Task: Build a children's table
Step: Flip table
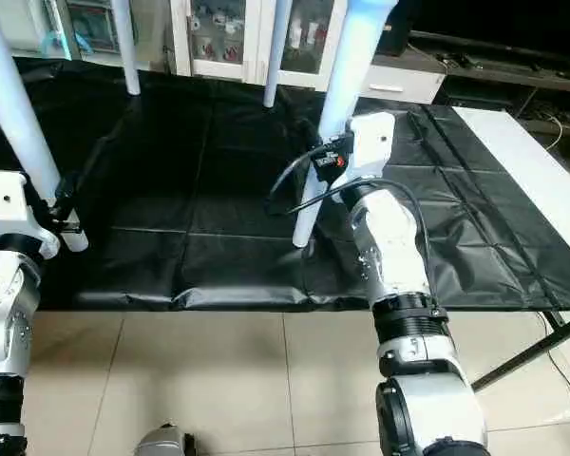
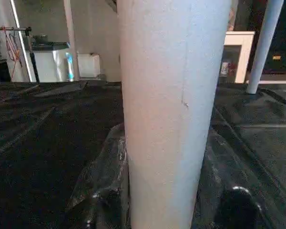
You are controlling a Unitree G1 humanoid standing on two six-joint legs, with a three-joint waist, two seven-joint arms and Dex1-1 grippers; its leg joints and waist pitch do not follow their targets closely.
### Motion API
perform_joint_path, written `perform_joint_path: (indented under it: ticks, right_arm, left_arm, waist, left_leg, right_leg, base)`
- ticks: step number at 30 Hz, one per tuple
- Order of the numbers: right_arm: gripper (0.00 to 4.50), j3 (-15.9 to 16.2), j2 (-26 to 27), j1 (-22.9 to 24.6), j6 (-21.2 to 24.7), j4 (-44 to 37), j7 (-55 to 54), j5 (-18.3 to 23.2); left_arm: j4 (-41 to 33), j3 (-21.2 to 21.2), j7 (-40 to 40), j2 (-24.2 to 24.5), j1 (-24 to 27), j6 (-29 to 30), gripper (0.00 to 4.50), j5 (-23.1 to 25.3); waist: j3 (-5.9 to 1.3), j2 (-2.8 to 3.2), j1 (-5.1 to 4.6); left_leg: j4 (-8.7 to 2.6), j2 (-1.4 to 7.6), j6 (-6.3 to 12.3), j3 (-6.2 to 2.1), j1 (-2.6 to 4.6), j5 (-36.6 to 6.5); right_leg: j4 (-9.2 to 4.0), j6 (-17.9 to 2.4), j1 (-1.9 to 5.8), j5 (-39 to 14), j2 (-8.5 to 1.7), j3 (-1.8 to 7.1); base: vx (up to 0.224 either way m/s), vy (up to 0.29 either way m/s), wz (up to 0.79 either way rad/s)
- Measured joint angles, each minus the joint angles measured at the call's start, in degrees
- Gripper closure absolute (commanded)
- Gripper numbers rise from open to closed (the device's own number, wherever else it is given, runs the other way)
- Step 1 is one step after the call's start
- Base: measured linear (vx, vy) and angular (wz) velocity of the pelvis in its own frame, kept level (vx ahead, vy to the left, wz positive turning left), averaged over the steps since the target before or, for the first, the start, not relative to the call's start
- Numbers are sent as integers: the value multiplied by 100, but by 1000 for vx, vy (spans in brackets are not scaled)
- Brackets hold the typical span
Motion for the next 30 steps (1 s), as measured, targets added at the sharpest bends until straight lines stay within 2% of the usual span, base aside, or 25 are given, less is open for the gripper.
perform_joint_path:
  ticks: [3, 4, 6, 7, 8, 12, 14, 17, 20, 24, 26, 30]
  right_arm:
    - [207, -3, 3, 19, -106, 1, 2, -42]
    - [180, -3, 3, 23, -125, 1, 15, -41]
    - [173, -2, 4, 78, -181, -58, 43, -24]
    - [153, -3, 3, 163, -205, -163, 60, 0]
    - [153, -4, 5, 197, -213, -198, 71, 11]
    - [127, -9, 38, 461, -191, -696, 145, 150]
    - [92, -7, 108, 678, -147, -1095, 104, 185]
    - [92, 76, 153, 1311, -8, -1942, -74, 155]
    - [92, 133, 181, 1951, 161, -2567, -115, 140]
    - [92, 270, 173, 2569, 588, -3510, -164, 248]
    - [92, 362, 161, 3014, 956, -4029, -203, 347]
    - [92, 454, 120, 3645, 1682, -4335, -301, 433]
  left_arm:
    - [-67, -48, -14, 59, 7, 0, 204, -6]
    - [-113, -44, -15, 78, 12, -7, 183, -23]
    - [-304, -34, -60, 93, 40, -38, 180, -89]
    - [-467, -28, -79, 91, 85, -42, 153, -159]
    - [-549, -18, -87, 91, 100, -41, 153, -190]
    - [-1124, 0, -76, -57, 294, 44, 131, -409]
    - [-1423, 11, -16, -192, 403, 111, 95, -549]
    - [-2044, 19, 16, -382, 705, 320, 95, -896]
    - [-2482, 14, 49, -430, 1069, 564, 95, -1013]
    - [-2953, -62, 250, -526, 1480, 1010, 95, -895]
    - [-3206, -202, 399, -623, 1733, 1163, 95, -719]
    - [-3605, -522, 572, -713, 2138, 1367, 95, -482]
  waist:
    - [0, 0, -18]
    - [0, -1, -33]
    - [-1, -1, -60]
    - [-1, -1, -89]
    - [0, -1, -117]
    - [-1, -1, -180]
    - [-3, -5, -195]
    - [-3, -2, -185]
    - [4, 17, -196]
    - [-2, 48, -222]
    - [-20, 77, -223]
    - [-26, 99, -260]
  left_leg:
    - [0, 0, 0, 0, -1, 0]
    - [0, 0, 0, 0, -5, 0]
    - [0, 1, 0, 0, -9, 0]
    - [0, 1, 0, 0, -9, 0]
    - [-1, 1, 0, 0, -9, 0]
    - [-4, 2, 0, 0, -11, 0]
    - [-8, 3, 0, 0, -10, 0]
    - [-17, 3, 0, 1, -11, 0]
    - [-20, 1, 1, 1, -12, 0]
    - [-30, 2, 0, 0, -4, -1]
    - [-56, 0, 0, -3, 16, -1]
    - [-67, -5, 0, -11, 74, -2]
  right_leg:
    - [1, 1, 2, 5, 0, 0]
    - [1, -1, 7, 14, 0, 1]
    - [1, -9, 13, 31, 0, 0]
    - [2, -10, 12, 31, 0, 1]
    - [2, -10, 11, 32, 0, 1]
    - [0, -21, 0, 38, 1, 1]
    - [-1, -16, -1, 35, 2, 1]
    - [-23, -14, 5, 34, 5, 3]
    - [-36, -13, 7, 34, 7, 7]
    - [-50, 19, 10, 22, 12, 8]
    - [-89, 23, 7, 24, 15, 5]
    - [-113, 27, 37, 22, 14, 4]
  base:
    - [0, 0, 0]
    - [0, 0, 0]
    - [0, 0, 0]
    - [0, 0, 0]
    - [0, 0, 0]
    - [0, 0, 0]
    - [0, 0, 0]
    - [0, 0, 0]
    - [0, 0, 0]
    - [0, 0, 0]
    - [0, 0, 0]
    - [0, 0, 0]
